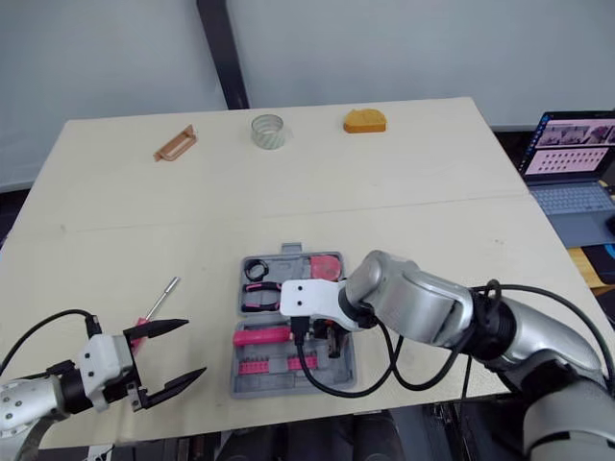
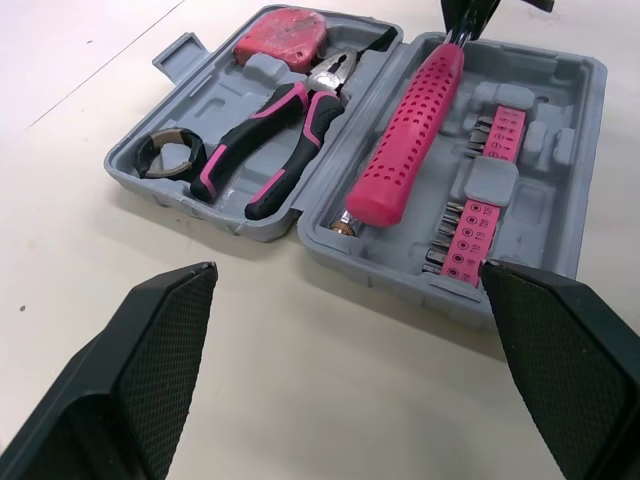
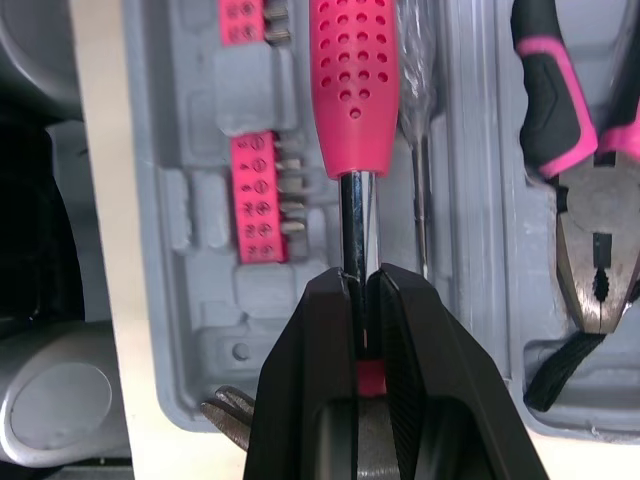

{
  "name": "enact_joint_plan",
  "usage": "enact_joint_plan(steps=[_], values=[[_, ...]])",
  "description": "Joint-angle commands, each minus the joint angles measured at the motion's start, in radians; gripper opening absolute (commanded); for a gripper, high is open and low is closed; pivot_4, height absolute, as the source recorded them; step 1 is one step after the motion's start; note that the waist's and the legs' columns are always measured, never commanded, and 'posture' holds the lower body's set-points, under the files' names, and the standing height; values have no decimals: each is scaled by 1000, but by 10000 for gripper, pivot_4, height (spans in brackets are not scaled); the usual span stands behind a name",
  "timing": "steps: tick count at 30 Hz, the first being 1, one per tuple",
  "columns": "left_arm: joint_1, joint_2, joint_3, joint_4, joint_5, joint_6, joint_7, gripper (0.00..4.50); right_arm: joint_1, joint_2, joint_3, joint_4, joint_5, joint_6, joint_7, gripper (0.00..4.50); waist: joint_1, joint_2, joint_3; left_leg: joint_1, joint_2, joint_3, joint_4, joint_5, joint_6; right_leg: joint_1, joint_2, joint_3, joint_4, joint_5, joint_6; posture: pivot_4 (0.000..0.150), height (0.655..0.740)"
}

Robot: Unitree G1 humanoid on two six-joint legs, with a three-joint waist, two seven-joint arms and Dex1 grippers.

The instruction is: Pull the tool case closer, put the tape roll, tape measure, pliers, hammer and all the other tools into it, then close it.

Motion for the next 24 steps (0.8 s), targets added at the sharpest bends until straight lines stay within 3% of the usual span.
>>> enact_joint_plan(steps=[1, 24], values=[[10, 6, -8, -22, -13, -11, -14, 45000, -35, 25, 19, 2, -20, 8, -24, 620, -1, 0, 0, 0, 0, 0, 0, 0, 0, 0, 0, 0, 0, 0, 0, 1500, 7400], [10, 10, -24, -24, -7, -6, -28, 45000, -32, 56, 76, -38, -30, -12, -51, 620, -20, 0, 0, 0, 0, 0, -1, 0, 0, -1, 0, -1, 0, 0, 0, 1500, 7400]])
